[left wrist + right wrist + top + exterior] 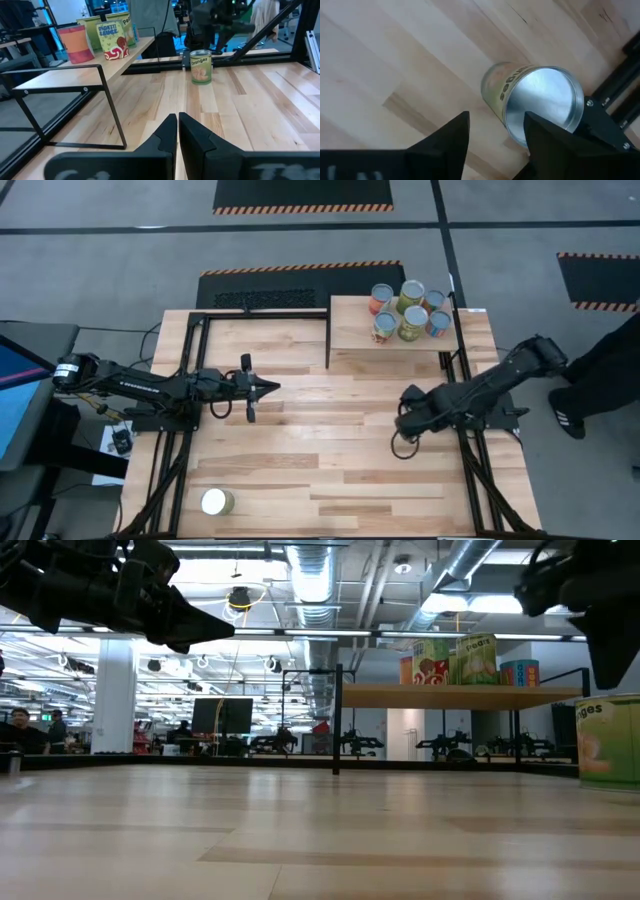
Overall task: Pick and place cans onto a shelf
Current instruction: Put the top large canned oranges on the shelf
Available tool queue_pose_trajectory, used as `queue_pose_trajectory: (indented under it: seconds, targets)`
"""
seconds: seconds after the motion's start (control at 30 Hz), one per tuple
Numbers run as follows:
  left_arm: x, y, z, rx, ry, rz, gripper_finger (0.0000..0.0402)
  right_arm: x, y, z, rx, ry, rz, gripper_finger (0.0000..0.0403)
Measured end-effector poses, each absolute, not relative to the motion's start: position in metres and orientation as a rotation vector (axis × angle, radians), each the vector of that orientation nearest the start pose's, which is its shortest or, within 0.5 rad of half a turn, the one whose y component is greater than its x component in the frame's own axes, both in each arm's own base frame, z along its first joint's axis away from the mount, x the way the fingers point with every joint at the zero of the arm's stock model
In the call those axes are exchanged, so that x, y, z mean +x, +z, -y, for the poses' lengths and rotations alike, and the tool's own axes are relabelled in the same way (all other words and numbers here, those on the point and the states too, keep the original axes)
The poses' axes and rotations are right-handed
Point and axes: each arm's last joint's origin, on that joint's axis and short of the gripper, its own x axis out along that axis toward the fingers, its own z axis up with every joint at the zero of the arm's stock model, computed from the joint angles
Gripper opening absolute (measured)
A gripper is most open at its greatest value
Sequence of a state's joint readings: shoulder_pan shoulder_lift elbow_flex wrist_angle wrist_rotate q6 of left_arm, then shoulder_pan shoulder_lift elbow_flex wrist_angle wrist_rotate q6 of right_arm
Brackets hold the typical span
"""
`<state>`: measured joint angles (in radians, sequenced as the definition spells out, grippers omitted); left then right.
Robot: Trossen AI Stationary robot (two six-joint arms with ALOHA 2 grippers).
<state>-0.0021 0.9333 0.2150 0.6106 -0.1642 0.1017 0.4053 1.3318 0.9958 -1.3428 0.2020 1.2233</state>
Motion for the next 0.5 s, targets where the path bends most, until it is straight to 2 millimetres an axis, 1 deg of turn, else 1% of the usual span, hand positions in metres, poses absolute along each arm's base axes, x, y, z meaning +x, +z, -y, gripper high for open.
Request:
queue_pose_trajectory:
  seconds: [0.27,0.5]
  targets:
    - [0.183,0.189,-0.004,0.11,0.156,-0.118,0.0009,0.199,0.226,-0.059,0.464,-0.878,-1.476,0.0157]
    - [0.183,0.188,-0.004,0.111,0.155,-0.123,0.0009,0.204,0.225,-0.051,0.48,-0.876,-1.471,0.0107]
